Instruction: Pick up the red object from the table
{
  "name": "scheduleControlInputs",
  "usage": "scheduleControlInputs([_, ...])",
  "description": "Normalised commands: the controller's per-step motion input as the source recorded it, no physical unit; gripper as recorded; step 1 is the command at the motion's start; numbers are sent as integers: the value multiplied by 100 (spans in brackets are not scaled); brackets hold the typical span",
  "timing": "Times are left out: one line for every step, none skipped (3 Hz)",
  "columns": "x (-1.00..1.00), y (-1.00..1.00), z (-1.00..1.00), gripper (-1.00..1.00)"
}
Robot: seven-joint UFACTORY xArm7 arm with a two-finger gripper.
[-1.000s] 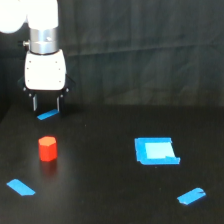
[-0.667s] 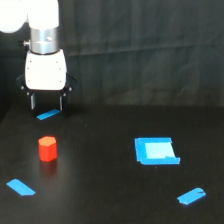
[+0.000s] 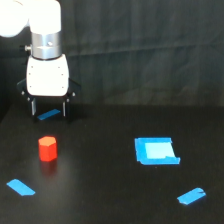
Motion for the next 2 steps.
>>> scheduleControlInputs([27, -88, -10, 100])
scheduleControlInputs([9, -92, -19, 98])
